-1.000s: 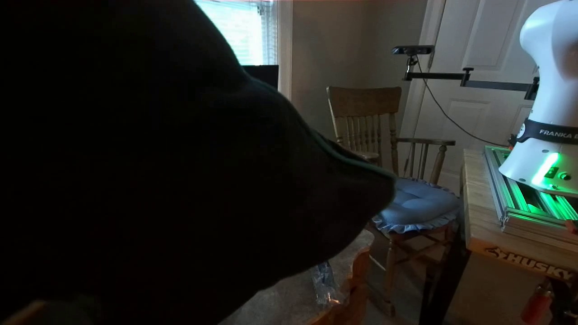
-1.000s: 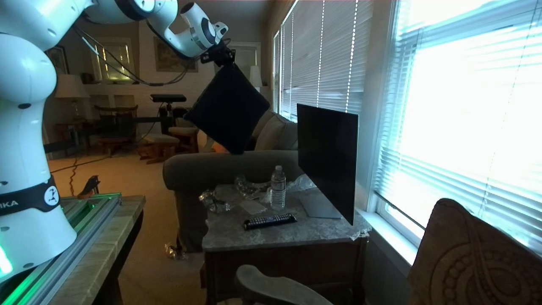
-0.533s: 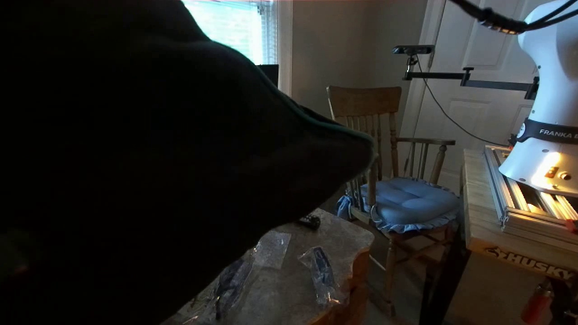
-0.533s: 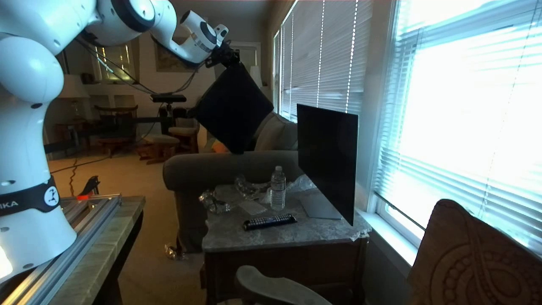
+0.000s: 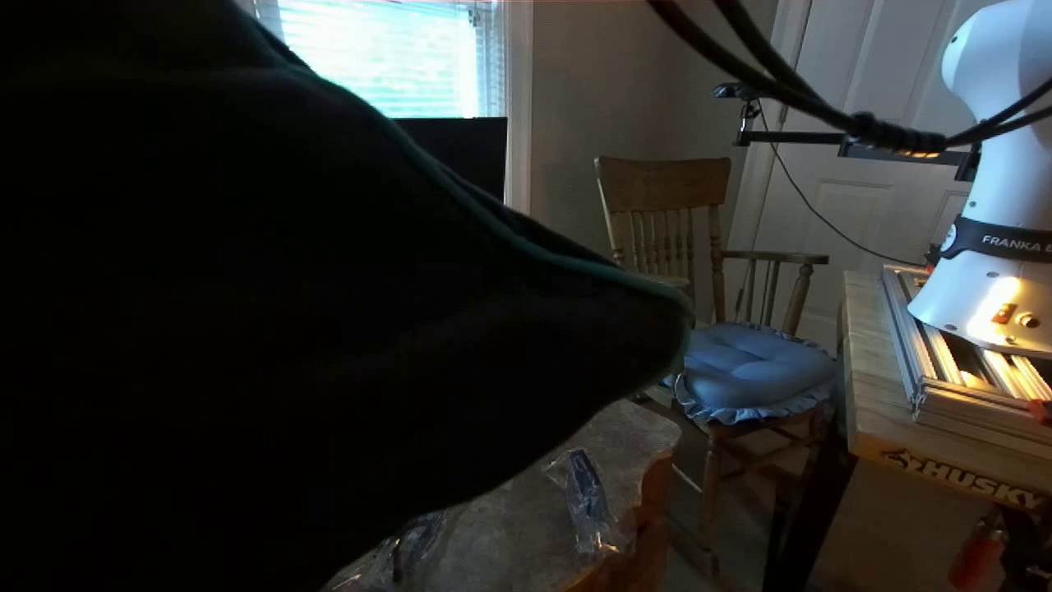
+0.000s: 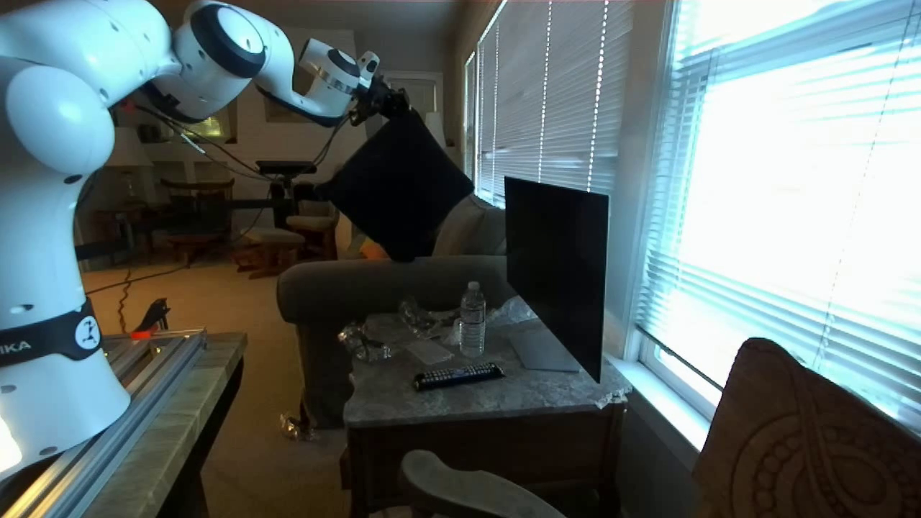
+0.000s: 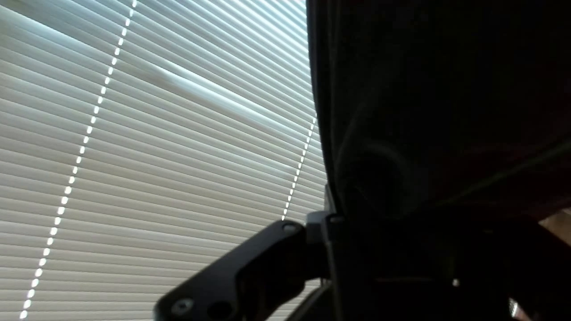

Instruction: Put the dark blue pillow on the sofa.

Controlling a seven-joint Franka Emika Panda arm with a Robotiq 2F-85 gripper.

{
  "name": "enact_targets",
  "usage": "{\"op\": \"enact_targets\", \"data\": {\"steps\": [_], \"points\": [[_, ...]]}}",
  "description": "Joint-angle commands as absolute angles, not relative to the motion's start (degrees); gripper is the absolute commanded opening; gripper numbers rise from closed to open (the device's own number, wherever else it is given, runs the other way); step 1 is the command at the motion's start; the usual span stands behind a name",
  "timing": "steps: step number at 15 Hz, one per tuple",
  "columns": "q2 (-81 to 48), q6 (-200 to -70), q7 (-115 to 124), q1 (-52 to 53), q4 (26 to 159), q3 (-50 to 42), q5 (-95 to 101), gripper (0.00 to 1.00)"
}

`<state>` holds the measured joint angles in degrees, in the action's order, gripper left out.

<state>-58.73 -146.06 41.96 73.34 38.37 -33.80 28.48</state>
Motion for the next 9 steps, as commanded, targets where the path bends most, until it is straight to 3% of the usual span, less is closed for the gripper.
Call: {"op": "enact_targets", "data": {"steps": [1,9], "points": [[-62.03,-142.23,43.52,72.35,32.16,-36.84,29.37,0.02],[-61.92,-140.76,35.09,71.03,32.99,-31.23,26.01,0.02]]}}
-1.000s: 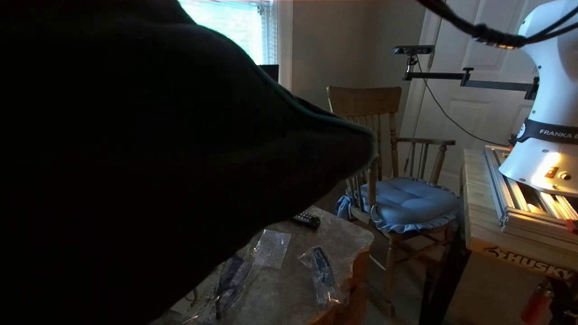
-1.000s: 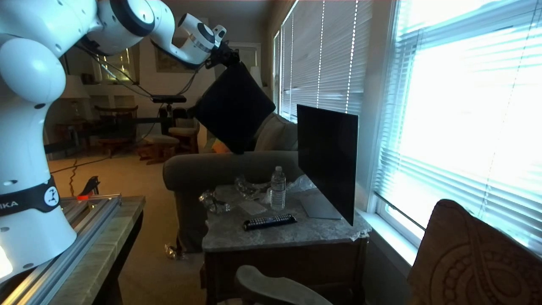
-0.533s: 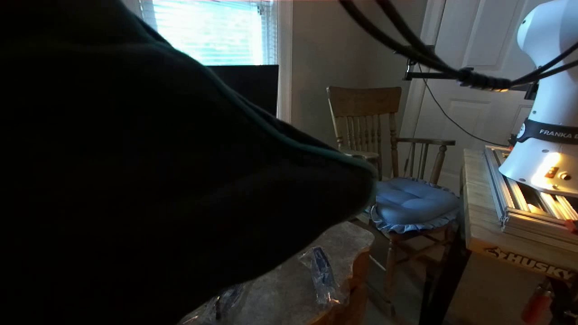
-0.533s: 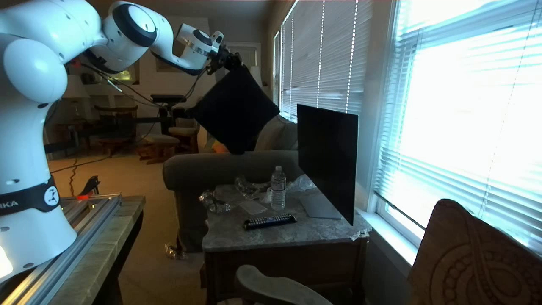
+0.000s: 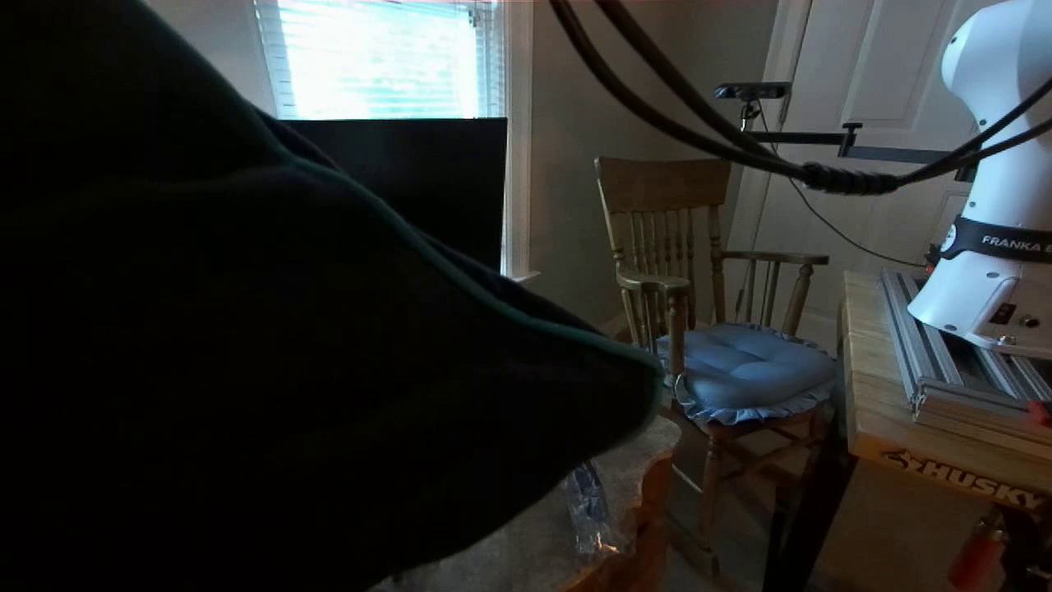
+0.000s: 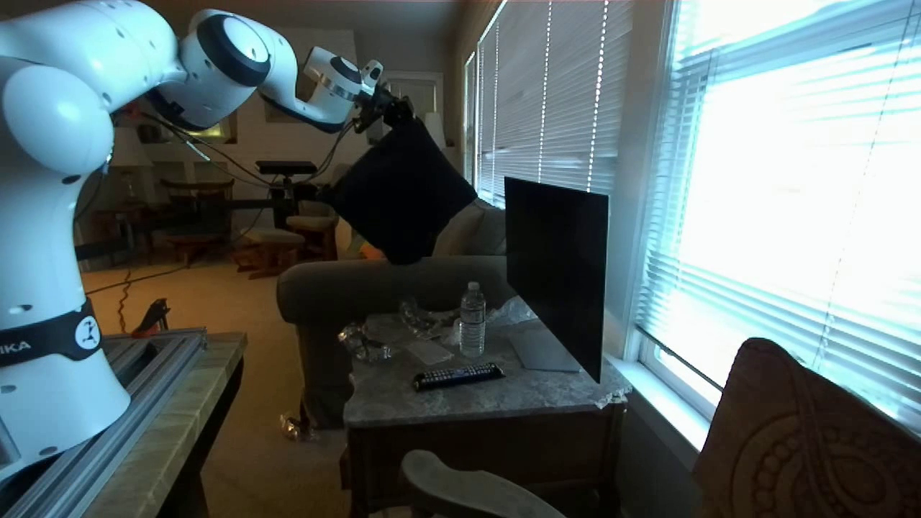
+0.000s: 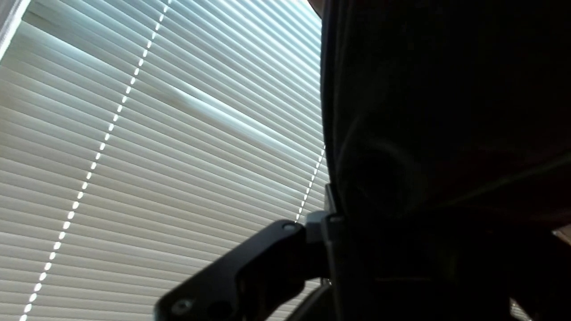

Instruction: Put the dark blue pillow on the sofa.

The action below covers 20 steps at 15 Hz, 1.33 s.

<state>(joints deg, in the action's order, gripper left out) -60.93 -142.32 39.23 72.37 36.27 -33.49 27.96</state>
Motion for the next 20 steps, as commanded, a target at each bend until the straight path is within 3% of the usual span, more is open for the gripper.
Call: {"op": "enact_targets", "data": {"steps": [1,5,6,14,15,20], "points": [[-62.02,-141.07,34.24,70.72,32.81,-30.35,25.76,0.02],[-62.47,-141.37,32.62,69.58,31.56,-27.74,25.68,0.02],[-60.93,-142.23,35.12,70.89,35.24,-28.99,27.61,0.08],[-60.93,-142.23,34.75,70.48,34.99,-28.22,27.61,0.08],[-61.50,-141.34,36.19,70.51,34.53,-28.92,27.80,0.02],[-66.80,-139.03,46.30,71.30,29.98,-35.09,29.89,0.02]]}}
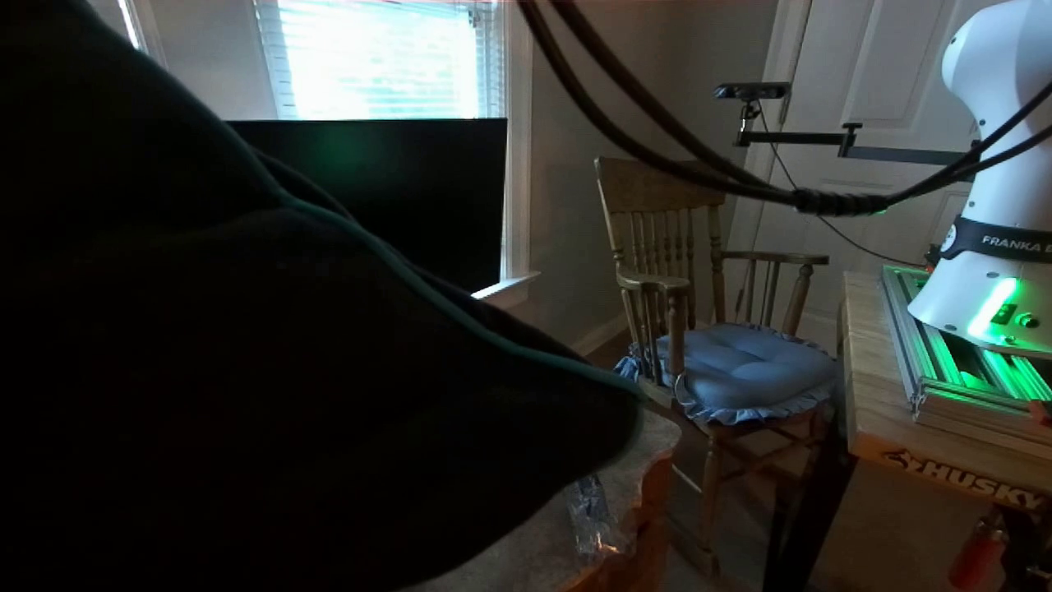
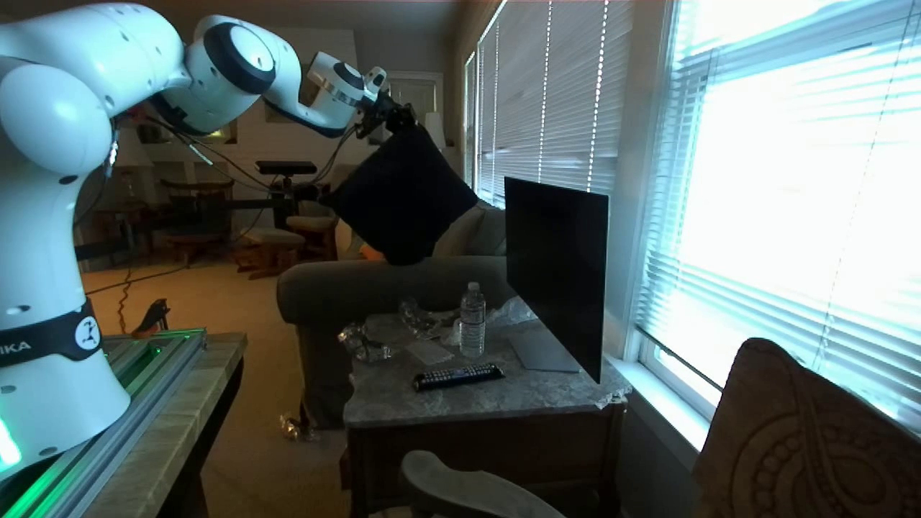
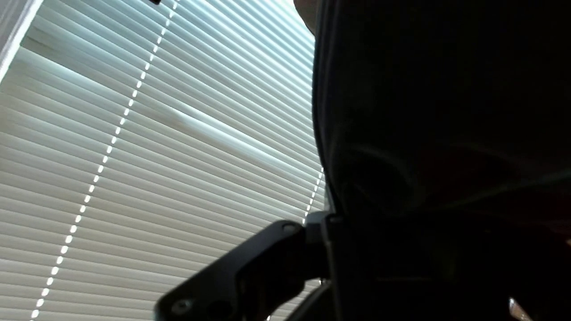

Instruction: Put the dark blue pillow on the sofa.

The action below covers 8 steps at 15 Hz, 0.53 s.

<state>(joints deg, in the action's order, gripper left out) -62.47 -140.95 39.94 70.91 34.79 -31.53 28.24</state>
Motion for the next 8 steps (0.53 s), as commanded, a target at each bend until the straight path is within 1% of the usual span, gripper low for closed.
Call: {"op": "enact_targets", "data": {"steps": [1,8], "points": [[-67.61,-138.73,47.55,71.49,29.36,-35.82,29.68,0.02],[-70.94,-139.45,52.72,72.82,26.42,-40.28,29.04,0.02]]}}
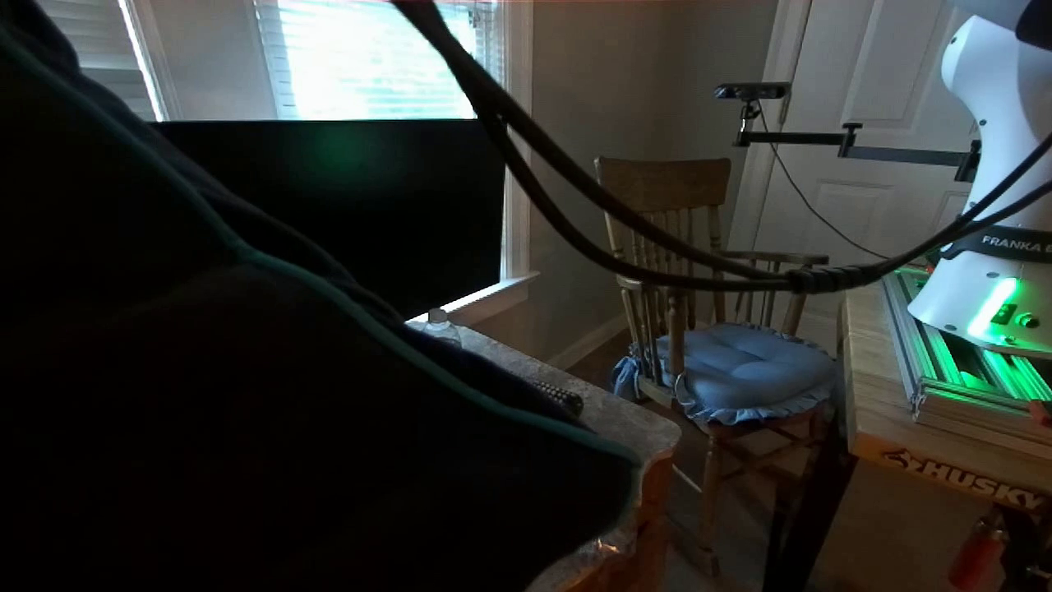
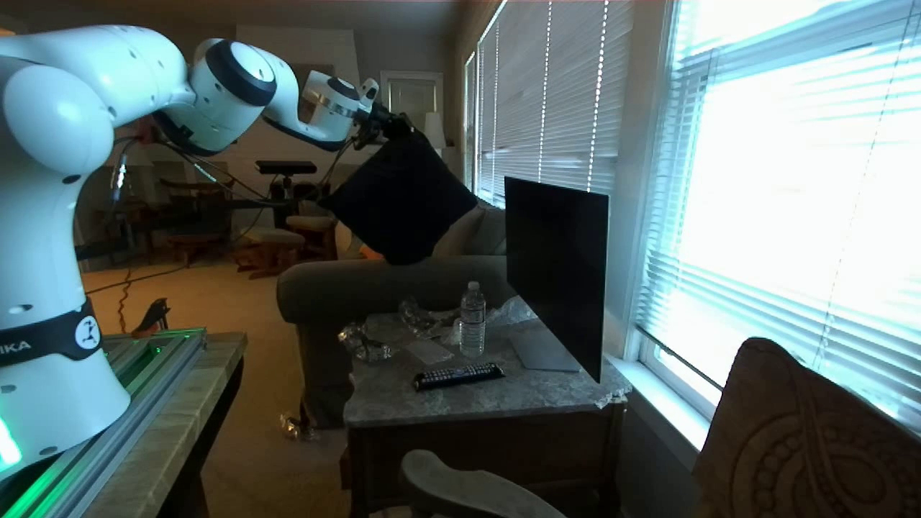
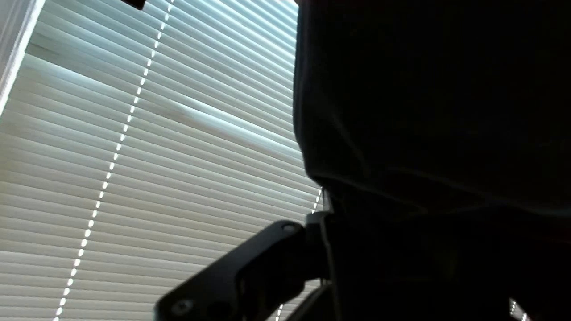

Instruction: Put the dark blue pillow on the sofa.

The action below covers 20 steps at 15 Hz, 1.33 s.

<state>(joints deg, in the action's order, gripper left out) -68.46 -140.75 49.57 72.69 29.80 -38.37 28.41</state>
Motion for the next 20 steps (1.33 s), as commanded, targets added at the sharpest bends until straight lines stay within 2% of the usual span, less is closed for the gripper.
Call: {"op": "enact_targets", "data": {"steps": [1,5,6,7,8,13,14,16,20], "points": [[-71.12,-139.71,53.04,72.92,26.32,-40.57,28.86,0.02],[-71.70,-141.11,54.93,72.97,25.39,-42.12,28.94,0.02],[-75.19,-137.83,53.47,69.38,16.62,-39.42,28.98,0.02],[-75.57,-137.83,53.62,69.01,15.48,-39.20,28.89,0.02],[-71.47,-141.87,57.24,72.61,24.70,-41.34,30.82,0.02],[-71.96,-143.19,60.22,72.83,23.81,-42.34,30.96,0.02],[-71.98,-143.35,60.13,72.87,23.81,-42.17,30.80,0.33],[-71.94,-143.94,61.22,73.02,23.81,-42.67,31.05,0.39],[-71.13,-146.22,64.90,73.38,23.72,-45.36,31.29,0.69]]}}
